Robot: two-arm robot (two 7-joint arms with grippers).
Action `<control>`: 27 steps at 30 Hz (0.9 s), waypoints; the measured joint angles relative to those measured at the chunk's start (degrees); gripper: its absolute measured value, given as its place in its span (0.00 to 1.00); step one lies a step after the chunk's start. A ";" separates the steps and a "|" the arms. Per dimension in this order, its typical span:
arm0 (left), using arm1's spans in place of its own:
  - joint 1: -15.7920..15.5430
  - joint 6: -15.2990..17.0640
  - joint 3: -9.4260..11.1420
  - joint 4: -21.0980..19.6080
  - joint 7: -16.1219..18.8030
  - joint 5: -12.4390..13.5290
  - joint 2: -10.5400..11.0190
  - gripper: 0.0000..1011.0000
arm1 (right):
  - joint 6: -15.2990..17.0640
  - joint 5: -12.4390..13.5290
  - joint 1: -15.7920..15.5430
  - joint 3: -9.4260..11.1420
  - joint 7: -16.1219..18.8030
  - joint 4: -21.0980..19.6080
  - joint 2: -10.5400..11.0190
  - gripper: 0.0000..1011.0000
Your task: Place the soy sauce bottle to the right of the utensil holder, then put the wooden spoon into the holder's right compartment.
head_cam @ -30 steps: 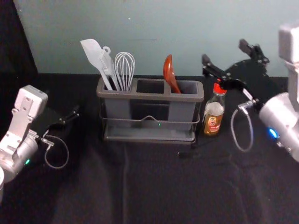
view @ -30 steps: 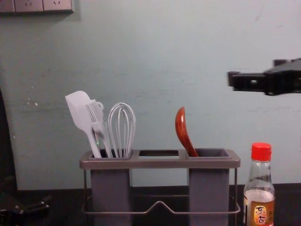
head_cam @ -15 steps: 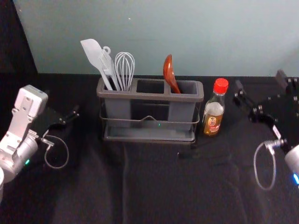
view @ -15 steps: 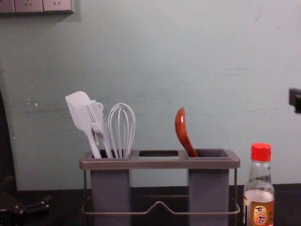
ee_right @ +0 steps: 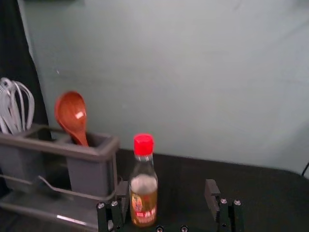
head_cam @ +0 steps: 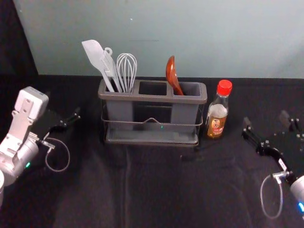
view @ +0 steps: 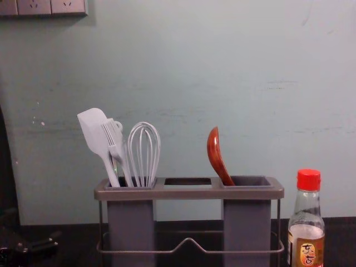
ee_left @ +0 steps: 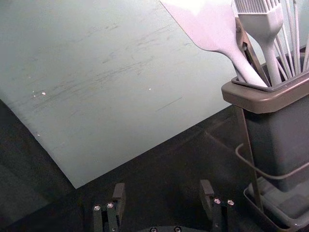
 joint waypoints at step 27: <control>0.00 0.00 0.00 0.00 0.00 0.00 0.00 0.99 | -0.78 -3.12 4.57 -0.30 4.62 11.68 -1.94 0.99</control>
